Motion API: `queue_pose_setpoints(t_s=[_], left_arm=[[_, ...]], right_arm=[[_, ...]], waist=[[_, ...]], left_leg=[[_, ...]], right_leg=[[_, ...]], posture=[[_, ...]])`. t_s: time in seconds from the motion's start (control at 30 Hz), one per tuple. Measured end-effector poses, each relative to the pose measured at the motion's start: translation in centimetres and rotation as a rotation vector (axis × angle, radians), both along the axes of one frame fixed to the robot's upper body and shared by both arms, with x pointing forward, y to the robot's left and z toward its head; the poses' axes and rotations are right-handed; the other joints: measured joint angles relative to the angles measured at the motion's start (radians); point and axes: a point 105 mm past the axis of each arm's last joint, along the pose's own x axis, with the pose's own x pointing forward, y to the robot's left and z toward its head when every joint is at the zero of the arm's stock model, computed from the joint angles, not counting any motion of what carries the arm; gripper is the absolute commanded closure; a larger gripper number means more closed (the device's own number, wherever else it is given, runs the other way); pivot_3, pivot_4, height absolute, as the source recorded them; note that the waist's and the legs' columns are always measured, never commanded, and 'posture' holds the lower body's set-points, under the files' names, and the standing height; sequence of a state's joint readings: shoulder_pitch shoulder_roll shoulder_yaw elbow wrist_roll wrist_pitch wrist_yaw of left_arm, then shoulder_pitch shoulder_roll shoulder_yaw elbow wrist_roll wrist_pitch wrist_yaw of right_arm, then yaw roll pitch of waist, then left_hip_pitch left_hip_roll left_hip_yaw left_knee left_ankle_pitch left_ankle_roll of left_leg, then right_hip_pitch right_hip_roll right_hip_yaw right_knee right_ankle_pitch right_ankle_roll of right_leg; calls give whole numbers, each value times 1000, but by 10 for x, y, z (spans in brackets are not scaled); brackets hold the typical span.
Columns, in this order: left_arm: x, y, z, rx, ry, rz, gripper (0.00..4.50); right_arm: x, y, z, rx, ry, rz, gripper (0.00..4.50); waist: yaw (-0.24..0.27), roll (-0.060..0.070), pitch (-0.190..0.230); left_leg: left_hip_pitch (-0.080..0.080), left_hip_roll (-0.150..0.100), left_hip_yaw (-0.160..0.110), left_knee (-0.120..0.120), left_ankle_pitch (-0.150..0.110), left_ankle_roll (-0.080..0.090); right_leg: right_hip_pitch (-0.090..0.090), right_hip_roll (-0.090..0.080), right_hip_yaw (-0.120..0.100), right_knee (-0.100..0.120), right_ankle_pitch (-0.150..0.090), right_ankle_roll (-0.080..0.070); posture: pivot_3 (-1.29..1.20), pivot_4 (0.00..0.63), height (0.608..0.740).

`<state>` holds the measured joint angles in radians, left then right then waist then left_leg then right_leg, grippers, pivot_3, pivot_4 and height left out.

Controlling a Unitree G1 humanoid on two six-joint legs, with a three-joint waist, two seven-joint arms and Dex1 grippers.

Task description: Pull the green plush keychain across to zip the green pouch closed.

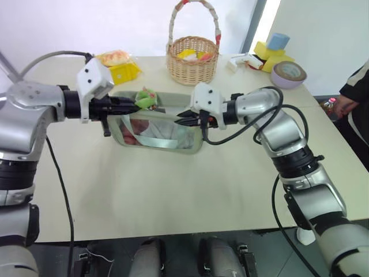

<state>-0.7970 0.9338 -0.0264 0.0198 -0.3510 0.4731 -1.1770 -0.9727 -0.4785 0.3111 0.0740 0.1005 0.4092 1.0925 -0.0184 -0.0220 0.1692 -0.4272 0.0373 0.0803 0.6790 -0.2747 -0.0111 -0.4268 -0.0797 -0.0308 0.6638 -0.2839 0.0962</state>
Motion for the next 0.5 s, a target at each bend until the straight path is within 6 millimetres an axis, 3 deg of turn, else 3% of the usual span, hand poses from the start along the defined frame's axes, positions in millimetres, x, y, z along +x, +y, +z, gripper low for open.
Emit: queue_pose_setpoints(t_s=[0.1,0.33,0.5], left_arm=[[3,4,2,6,-3,17,981],[-7,38,7,73,40,113,981],[2,59,-27,45,94,201,981]], right_arm=[[0,0,0,2,-2,-3,4500],[3,0,-1,9,3,-5,4500],[4,0,-2,12,4,-4,4500]], waist=[[0,0,0],[-1,0,0],[1,0,0]], left_leg=[[0,0,0,0,0,0],[0,1,0,0,0,0],[0,1,0,0,0,0]], right_leg=[[0,0,0,0,0,0],[0,0,0,0,0,0],[0,0,0,0,0,0]], posture=[[0,150,739],[0,150,739],[0,150,739]])
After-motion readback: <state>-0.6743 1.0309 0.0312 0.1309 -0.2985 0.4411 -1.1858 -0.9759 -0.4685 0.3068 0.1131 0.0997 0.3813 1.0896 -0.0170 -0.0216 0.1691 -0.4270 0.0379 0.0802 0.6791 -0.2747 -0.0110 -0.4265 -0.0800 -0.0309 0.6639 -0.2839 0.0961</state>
